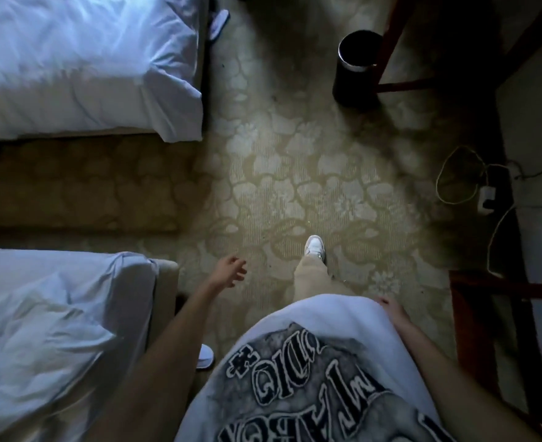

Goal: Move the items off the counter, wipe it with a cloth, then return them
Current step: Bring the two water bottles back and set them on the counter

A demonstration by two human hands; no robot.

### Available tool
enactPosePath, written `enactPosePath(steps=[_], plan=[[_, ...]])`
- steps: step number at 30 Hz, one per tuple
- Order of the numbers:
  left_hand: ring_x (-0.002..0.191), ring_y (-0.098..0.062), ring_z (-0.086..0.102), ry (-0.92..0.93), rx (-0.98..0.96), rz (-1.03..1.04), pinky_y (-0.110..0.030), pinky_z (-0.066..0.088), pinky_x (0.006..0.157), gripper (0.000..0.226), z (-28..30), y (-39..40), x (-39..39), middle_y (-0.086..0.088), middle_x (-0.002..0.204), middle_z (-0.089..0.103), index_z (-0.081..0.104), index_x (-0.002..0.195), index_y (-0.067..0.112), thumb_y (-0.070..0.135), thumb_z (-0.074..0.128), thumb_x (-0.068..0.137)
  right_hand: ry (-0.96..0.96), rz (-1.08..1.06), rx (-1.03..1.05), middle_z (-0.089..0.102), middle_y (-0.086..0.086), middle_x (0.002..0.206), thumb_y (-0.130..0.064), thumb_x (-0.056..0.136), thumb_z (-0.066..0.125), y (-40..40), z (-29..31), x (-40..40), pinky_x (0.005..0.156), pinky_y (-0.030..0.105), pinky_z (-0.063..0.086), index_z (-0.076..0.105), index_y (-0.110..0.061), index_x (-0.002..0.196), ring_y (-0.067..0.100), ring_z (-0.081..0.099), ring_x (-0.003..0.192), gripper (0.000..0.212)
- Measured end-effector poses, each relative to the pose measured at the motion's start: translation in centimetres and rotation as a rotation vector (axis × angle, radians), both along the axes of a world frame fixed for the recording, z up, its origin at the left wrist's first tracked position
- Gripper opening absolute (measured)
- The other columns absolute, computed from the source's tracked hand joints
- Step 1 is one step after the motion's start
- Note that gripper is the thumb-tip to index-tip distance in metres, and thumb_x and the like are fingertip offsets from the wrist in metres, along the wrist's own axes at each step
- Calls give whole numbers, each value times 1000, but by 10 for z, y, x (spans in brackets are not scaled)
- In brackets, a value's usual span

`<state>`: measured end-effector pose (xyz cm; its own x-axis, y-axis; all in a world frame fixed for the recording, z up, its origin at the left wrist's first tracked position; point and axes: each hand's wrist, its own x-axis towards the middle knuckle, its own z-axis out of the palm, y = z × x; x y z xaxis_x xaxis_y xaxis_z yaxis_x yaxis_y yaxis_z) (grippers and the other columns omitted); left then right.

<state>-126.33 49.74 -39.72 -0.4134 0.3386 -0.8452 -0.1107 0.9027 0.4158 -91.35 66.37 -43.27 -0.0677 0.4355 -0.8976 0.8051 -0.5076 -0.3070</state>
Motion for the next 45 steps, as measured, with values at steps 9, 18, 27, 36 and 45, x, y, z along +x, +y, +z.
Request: enactPosePath(steps=[9, 18, 27, 36, 45], plan=[[70, -19, 55, -78, -190, 249, -26, 44, 61, 20, -5, 65, -88, -7, 82, 61, 64, 91, 11, 21, 49, 99, 257, 58, 185, 64, 6, 93, -26, 97, 50, 262, 42, -249, 52, 24, 39, 58, -12, 109, 12, 57, 68, 20], [36, -9, 39, -146, -76, 365, -19, 28, 40, 10, -34, 301, -252, -6, 61, 45, 51, 87, 7, 6, 48, 97, 48, -19, 141, 66, 9, 95, -23, 98, 49, 389, 5, -330, 56, 24, 40, 56, -18, 102, 22, 61, 77, 10], [72, -17, 60, 14, 118, -75, -26, 42, 62, 21, 24, 620, -439, -8, 95, 65, 59, 106, 9, 25, 49, 99, -47, -261, 135, 65, 17, 98, -12, 94, 55, 482, 9, -366, 82, 36, 43, 60, -9, 95, 28, 58, 88, 7], [61, -13, 53, -16, 198, -151, -22, 37, 54, 11, 19, 839, -479, -5, 81, 60, 58, 97, 14, 22, 51, 100, 96, -464, 207, 65, 24, 98, -10, 93, 56, 685, -6, -491, 70, 32, 43, 60, -5, 94, 28, 59, 77, 6], [100, -8, 65, -29, 541, -734, -24, 55, 83, 58, 75, 1082, -440, 3, 113, 65, 60, 117, 27, 47, 84, 68, 273, -742, 619, 64, 5, 90, -19, 81, 75, 840, 81, -534, 65, 9, 47, 61, -9, 102, 10, 60, 75, 27]])
